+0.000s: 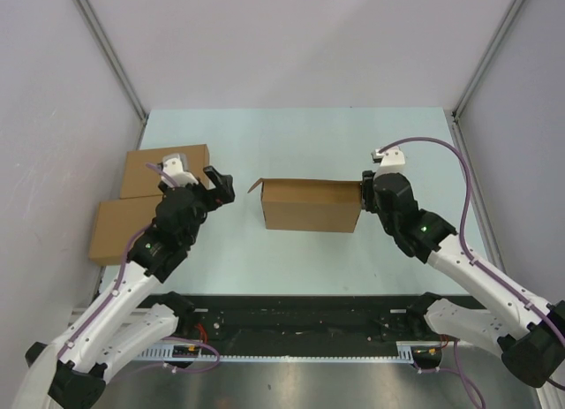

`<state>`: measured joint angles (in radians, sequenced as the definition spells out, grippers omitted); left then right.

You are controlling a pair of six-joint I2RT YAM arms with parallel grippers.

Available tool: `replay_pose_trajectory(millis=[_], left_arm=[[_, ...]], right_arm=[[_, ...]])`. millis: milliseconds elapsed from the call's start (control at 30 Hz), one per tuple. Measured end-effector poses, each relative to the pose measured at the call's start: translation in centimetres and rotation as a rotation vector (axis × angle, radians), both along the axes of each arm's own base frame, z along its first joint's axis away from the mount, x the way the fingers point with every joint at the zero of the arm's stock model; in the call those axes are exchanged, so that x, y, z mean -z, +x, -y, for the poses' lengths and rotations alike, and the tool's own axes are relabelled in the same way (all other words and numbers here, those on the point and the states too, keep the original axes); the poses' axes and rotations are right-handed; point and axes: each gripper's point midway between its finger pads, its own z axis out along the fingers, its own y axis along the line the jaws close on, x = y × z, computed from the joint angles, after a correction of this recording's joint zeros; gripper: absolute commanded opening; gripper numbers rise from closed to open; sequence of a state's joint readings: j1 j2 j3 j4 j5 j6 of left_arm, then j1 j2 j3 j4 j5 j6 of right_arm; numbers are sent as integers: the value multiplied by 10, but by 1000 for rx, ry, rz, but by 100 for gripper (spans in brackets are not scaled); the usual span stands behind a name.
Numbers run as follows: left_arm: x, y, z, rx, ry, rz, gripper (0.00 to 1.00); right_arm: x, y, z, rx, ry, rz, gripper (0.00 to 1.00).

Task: Fold the paper box

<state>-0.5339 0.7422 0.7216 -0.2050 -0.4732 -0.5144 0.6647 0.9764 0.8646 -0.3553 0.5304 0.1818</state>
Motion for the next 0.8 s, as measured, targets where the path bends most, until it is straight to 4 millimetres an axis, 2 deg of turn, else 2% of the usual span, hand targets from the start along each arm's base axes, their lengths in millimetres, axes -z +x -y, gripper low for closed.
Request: replay_pose_trajectory(millis=[200, 433, 600, 800], left_arm=[[4, 3, -1, 3, 3, -14, 100], [5, 6, -1, 13, 5, -17, 99], [4, 7, 3, 30, 3, -11, 99], [0, 10, 13, 88, 0, 7, 98]], right_arm=[[1, 7, 3, 7, 0, 1, 30], [2, 9, 2, -2, 2, 0, 27], [2, 9, 1, -8, 5, -2, 20], [2, 8, -2, -16, 6, -2, 16]])
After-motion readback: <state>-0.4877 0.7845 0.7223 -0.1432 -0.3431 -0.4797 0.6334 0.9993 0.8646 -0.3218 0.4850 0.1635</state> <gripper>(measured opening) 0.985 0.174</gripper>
